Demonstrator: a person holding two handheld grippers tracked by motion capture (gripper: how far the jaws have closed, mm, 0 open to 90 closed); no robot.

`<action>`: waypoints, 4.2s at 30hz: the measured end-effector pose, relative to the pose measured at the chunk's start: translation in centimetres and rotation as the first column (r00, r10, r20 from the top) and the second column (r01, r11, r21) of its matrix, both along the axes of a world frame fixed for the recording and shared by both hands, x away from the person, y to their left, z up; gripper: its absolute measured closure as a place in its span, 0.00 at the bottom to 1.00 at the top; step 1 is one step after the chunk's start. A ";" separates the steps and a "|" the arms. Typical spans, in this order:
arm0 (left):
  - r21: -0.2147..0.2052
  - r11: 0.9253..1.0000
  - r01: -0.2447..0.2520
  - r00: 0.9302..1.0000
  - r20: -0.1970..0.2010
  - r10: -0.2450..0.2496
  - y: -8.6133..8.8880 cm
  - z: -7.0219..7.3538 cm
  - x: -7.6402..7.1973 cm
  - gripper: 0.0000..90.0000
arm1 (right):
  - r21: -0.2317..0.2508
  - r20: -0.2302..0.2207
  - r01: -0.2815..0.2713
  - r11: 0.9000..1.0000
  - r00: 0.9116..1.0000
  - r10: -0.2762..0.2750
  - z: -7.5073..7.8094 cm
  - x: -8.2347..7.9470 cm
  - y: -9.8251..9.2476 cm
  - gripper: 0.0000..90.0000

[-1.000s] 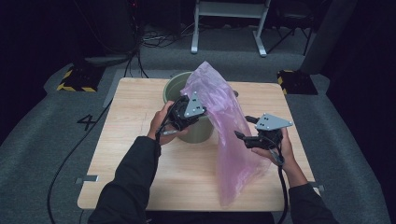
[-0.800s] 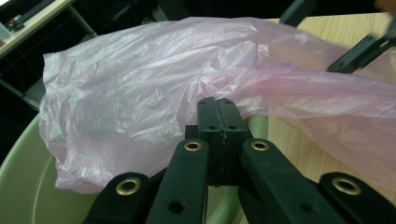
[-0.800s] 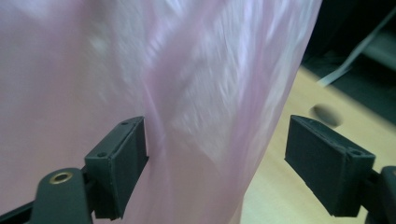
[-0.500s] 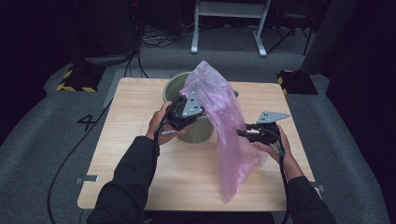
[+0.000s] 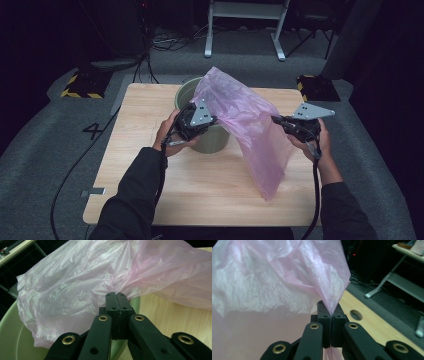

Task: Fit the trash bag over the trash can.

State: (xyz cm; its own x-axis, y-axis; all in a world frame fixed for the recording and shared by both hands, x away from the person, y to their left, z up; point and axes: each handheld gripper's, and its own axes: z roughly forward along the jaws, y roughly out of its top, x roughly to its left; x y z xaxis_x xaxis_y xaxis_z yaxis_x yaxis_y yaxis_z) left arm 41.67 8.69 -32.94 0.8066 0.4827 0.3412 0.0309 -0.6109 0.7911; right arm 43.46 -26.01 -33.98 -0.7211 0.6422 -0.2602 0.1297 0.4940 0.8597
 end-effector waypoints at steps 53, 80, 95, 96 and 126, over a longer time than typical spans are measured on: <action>-0.125 0.992 0.032 0.999 0.013 -0.030 -2.5 0.4 -0.4 0.34 | -0.299 0.066 -0.258 0.919 0.955 0.289 2.5 -1.8 10.0 0.96; -0.051 0.998 -0.047 0.998 -0.030 0.046 -2.4 0.1 0.8 1.00 | -0.038 -0.120 -0.287 0.957 0.952 0.280 0.6 -4.4 9.6 0.55; -0.121 0.986 -0.115 0.986 -0.138 0.098 -0.3 -0.1 2.3 0.74 | 0.036 -0.018 -0.224 0.974 0.974 0.225 3.1 -1.6 9.6 0.99; -0.129 0.983 -0.127 0.985 -0.131 0.110 0.0 0.0 2.3 0.69 | 0.036 -0.019 -0.218 0.975 0.976 0.219 3.2 -1.3 9.6 0.99; -0.207 0.975 0.084 0.995 -0.030 -0.092 -0.6 0.2 -4.9 0.27 | 0.018 -0.079 -0.134 0.991 0.988 0.135 3.9 2.2 11.1 0.99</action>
State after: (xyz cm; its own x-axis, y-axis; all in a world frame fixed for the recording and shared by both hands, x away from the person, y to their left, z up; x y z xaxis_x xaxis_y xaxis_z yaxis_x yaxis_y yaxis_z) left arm 36.82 8.05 -32.71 0.8598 0.4656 0.2095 0.0176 -0.4372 0.8992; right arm 45.65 -14.93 -30.03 -0.8192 0.5408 -0.1911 0.1312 0.5010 0.8554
